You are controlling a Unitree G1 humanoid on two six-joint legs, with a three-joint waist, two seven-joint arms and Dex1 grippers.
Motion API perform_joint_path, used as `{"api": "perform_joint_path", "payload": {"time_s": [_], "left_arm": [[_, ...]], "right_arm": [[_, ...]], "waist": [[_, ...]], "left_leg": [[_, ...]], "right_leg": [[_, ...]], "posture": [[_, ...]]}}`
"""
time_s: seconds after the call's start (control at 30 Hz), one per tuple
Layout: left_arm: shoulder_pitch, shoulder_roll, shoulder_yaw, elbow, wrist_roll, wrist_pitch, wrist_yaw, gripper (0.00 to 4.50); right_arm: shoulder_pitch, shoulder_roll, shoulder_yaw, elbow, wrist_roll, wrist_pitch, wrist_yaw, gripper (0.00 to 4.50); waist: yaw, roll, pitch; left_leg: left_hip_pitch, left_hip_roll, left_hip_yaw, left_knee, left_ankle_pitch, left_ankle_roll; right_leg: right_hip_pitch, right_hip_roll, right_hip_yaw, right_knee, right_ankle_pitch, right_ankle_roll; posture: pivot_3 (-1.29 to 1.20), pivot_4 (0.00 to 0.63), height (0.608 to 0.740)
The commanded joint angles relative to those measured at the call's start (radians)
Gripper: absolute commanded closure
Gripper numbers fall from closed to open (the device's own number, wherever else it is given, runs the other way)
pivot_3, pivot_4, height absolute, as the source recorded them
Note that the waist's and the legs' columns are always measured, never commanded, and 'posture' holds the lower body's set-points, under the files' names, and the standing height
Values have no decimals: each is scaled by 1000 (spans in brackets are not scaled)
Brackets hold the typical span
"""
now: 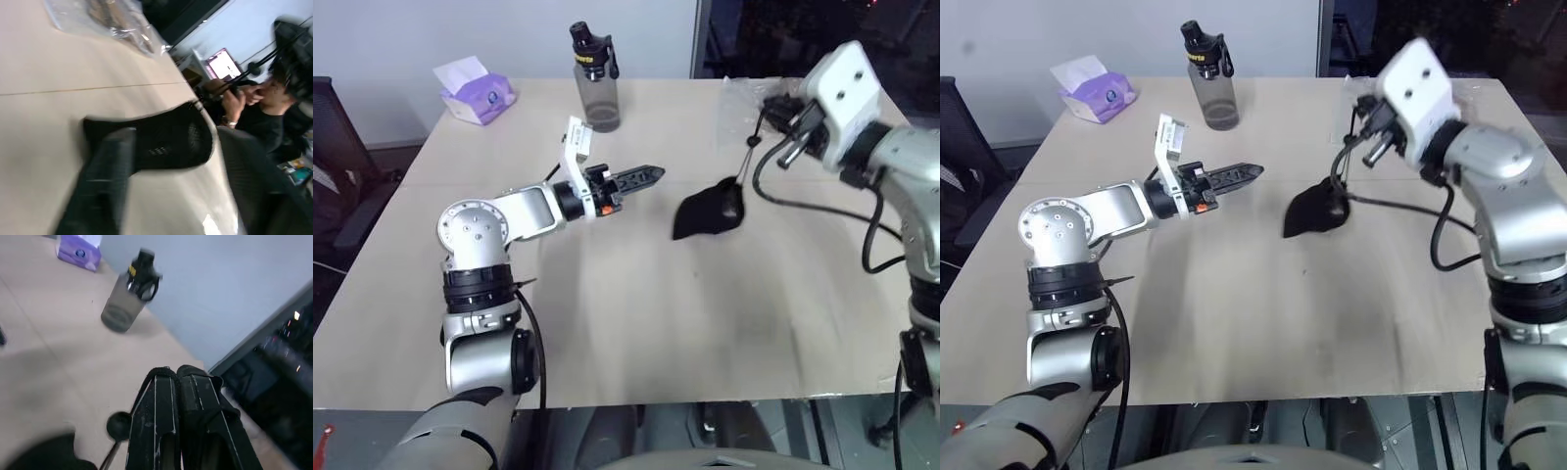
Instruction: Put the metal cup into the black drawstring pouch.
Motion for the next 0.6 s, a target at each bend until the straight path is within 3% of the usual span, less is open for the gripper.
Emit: {"api": "perform_joint_path", "payload": {"time_s": [0.03,0.23,0.37,0.6], "left_arm": [[2,-18,-44,-84,122,-228,-98,1695],[-64,-49,-162,-103,257,-414,-237,1695],[-148,-88,-219,-93,287,-445,-296,1695],[-192,-128,-296,-46,386,-513,-349,1695]], "right_arm": [[-119,-29,8,53,-27,-65,25,4500],[-41,-50,59,-13,-26,-77,80,4500],[-21,-50,73,-64,-27,-59,85,4500],[-2,-52,81,-141,-19,-15,87,4500]], "waist": [[0,0,0],[7,-1,0],[6,0,0],[3,0,0]], "left_leg": [[0,0,0,0,0,0],[-4,1,-1,0,2,-2],[-15,1,-1,4,1,-1],[-14,1,0,3,1,-1]], "right_leg": [[0,0,0,0,0,0],[0,-2,-2,-6,0,0],[-9,-2,-2,-5,1,1],[-11,-1,-2,-1,1,1]], "posture": [[0,150,740],[0,150,740],[0,150,740],[0,150,740]]}}
